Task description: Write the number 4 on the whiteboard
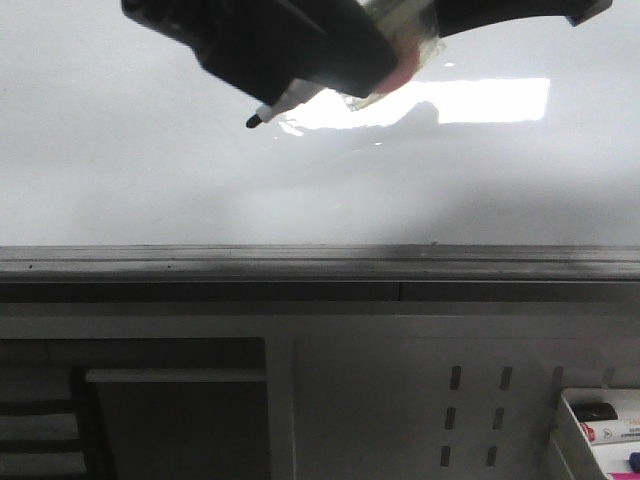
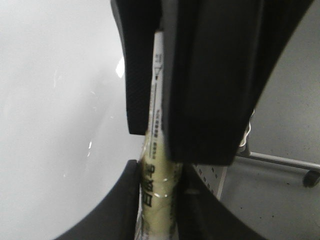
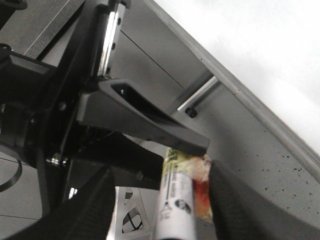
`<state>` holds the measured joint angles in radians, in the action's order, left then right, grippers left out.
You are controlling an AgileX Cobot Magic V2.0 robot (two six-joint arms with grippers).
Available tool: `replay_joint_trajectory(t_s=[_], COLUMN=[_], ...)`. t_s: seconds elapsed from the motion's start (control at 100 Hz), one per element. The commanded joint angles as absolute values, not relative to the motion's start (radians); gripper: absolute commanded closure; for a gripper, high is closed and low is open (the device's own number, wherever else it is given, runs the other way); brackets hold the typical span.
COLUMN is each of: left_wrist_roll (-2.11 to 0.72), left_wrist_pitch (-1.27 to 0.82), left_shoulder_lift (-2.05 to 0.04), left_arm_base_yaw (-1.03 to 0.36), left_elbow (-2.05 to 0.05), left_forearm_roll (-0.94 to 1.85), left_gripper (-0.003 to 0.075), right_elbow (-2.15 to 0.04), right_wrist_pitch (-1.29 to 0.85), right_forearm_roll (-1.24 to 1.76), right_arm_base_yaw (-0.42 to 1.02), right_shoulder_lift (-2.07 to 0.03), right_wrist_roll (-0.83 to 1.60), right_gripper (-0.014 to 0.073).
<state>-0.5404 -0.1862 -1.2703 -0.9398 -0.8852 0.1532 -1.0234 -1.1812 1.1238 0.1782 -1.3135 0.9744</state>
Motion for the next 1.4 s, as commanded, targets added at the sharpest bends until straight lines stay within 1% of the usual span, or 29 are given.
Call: replay_joint_trajectory(t_s=[0.0,0.14,0.28,0.31,0.45,0.52,0.59,0.71,0.76,0.81,0.85,1.03,1.22,1.39], left_wrist_roll=[-0.537,-0.537,-0.537,-0.537,-0.537,-0.537,-0.537,-0.528,-0.528,-0.528,-0.528,-0.528,-0.528,-0.528], left_wrist_pitch=[-0.101,-0.101,-0.09,-0.085,-0.086,-0.086,-0.086,-0.083,-0.086,-0.095,-0.11,-0.18,-0.152,-0.113], left_shoulder_lift=[-1.249,-1.249,-1.249,-1.249,-1.249,-1.249,-1.241,-1.215,-1.198,-1.181,-1.163,-1.069,-0.963,-0.874], left_arm_base_yaw=[-0.947,-0.947,-0.947,-0.947,-0.945,-0.945,-0.943,-0.908,-0.879,-0.842,-0.807,-0.642,-0.474,-0.375], left_elbow=[-0.913,-0.913,-0.913,-0.913,-0.913,-0.915,-0.915,-0.915,-0.915,-0.915,-0.915,-0.907,-0.845,-0.772], left_forearm_roll=[0.155,0.154,0.154,0.154,0.161,0.165,0.18,0.219,0.246,0.268,0.284,0.358,0.457,0.497], left_gripper=[0.0741,0.0741,0.0741,0.074,0.0734,0.069,0.0607,0.0419,0.0354,0.0309,0.0289,0.0286,0.0289,0.0289], right_elbow=[-1.055,-1.055,-1.055,-1.055,-1.055,-1.055,-1.055,-1.054,-1.047,-1.03,-1.011,-0.915,-0.879,-0.881], right_wrist_pitch=[-1.19,-1.19,-1.19,-1.191,-1.203,-1.193,-1.184,-1.163,-1.139,-1.1,-1.059,-0.927,-0.815,-0.728], right_forearm_roll=[1.169,1.169,1.169,1.169,1.169,1.169,1.169,1.169,1.169,1.169,1.173,1.238,1.395,1.536], right_arm_base_yaw=[0.178,0.178,0.178,0.178,0.178,0.178,0.178,0.178,0.178,0.178,0.178,0.178,0.178,0.178], right_shoulder_lift=[-1.294,-1.294,-1.294,-1.294,-1.294,-1.294,-1.294,-1.29,-1.285,-1.272,-1.261,-1.179,-1.14,-1.154], right_wrist_roll=[0.975,0.975,0.975,0.975,0.977,0.977,0.977,0.977,0.98,0.99,0.997,1.091,1.238,1.366], right_gripper=[0.0302,0.0455,0.0641,0.0668,0.0662,0.0649,0.0645,0.0645,0.0645,0.0645,0.0645,0.0645,0.0645,0.0645])
